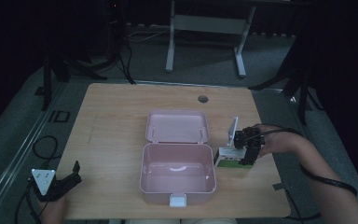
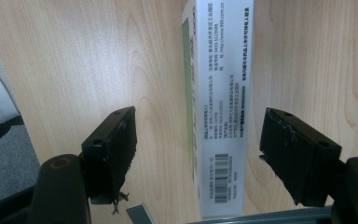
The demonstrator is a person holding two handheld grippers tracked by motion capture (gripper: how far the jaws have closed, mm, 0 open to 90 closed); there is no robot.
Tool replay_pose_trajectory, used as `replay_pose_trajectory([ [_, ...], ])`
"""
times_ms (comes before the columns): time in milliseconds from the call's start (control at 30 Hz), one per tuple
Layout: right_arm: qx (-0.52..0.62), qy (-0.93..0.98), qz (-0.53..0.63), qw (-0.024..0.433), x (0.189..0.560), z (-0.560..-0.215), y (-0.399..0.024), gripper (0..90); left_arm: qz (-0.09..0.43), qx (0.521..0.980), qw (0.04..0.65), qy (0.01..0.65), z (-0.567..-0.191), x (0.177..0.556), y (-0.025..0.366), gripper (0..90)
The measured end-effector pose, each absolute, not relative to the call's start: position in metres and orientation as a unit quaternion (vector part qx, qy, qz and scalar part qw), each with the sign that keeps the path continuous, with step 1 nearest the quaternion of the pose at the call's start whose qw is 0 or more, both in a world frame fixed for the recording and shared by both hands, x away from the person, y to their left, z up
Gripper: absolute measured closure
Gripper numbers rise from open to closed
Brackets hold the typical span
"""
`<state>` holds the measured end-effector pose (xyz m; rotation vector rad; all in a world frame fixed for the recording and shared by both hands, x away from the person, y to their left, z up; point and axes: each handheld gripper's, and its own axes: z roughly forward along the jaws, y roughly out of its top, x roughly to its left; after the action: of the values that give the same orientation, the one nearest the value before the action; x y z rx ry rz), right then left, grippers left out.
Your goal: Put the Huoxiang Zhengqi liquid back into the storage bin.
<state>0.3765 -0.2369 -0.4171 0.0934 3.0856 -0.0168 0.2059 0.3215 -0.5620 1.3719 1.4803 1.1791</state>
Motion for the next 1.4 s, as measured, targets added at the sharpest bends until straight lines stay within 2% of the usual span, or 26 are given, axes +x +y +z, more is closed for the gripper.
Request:
replay_pose_trajectory([
  [367, 0.03, 0.999, -0.03, 0.012, 0.393, -0.444, -0.235, 33.2, 0.464, 0.541, 0.389, 0.583, -0.562, 0.206, 0.322, 2.1],
  [400, 0.03, 0.999, -0.03, 0.011, 0.394, -0.446, -0.235, 36.5, 0.464, 0.541, 0.389, 0.583, -0.562, 0.206, 0.322, 2.1],
  [600, 0.031, 0.999, -0.037, 0.008, 0.399, -0.458, -0.232, 43.0, 0.464, 0.541, 0.39, 0.582, -0.562, 0.206, 0.322, 2.1],
  [667, 0.031, 0.999, -0.036, 0.009, 0.401, -0.461, -0.233, 49.9, 0.464, 0.542, 0.39, 0.582, -0.562, 0.206, 0.321, 2.1],
  [700, 0.032, 0.999, -0.036, 0.007, 0.401, -0.462, -0.233, 50.1, 0.464, 0.542, 0.39, 0.582, -0.562, 0.206, 0.321, 2.1],
  [833, 0.03, 0.999, -0.039, -0.003, 0.401, -0.465, -0.233, 60.2, 0.464, 0.542, 0.389, 0.583, -0.562, 0.206, 0.321, 2.1],
  [1033, 0.022, 0.999, -0.05, 0.002, 0.398, -0.465, -0.231, 61.8, 0.464, 0.542, 0.388, 0.583, -0.562, 0.206, 0.321, 2.1],
  [1400, 0.015, 0.998, -0.051, -0.021, 0.387, -0.454, -0.226, 61.9, 0.464, 0.542, 0.387, 0.584, -0.562, 0.206, 0.321, 2.1],
])
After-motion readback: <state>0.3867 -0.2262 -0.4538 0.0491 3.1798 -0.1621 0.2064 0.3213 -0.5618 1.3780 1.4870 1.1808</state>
